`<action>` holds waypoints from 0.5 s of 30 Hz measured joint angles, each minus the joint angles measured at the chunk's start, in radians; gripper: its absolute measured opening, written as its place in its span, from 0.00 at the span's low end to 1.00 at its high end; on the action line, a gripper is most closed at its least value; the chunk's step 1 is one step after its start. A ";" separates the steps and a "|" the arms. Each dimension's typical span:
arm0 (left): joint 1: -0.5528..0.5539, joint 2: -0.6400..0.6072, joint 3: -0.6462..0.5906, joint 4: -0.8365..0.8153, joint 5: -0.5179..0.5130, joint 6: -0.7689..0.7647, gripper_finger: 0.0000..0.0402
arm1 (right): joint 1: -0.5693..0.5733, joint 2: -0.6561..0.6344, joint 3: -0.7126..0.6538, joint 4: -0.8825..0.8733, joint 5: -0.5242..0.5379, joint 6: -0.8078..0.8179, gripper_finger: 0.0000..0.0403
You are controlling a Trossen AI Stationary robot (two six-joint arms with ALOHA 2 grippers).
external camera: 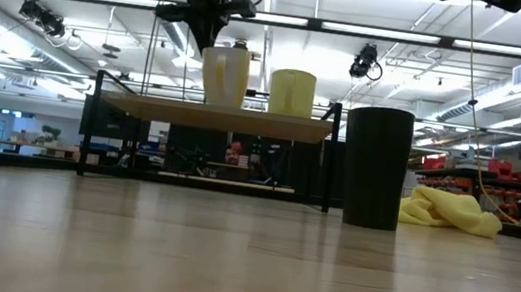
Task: Stack small to large cups/mugs on shelf
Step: Put the orange mug on the shelf
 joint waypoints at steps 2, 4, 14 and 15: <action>0.000 0.000 0.000 0.000 -0.001 0.003 0.04 | 0.000 0.000 0.000 0.000 0.000 0.000 0.12; 0.003 0.000 0.000 -0.001 0.000 0.009 0.04 | 0.000 0.000 0.000 0.000 0.000 0.000 0.12; 0.016 0.000 0.000 -0.032 0.013 0.009 0.04 | 0.000 0.000 0.000 0.000 0.000 0.000 0.12; 0.020 0.000 0.000 -0.031 0.014 0.010 0.04 | 0.000 0.000 0.000 0.000 0.000 0.000 0.12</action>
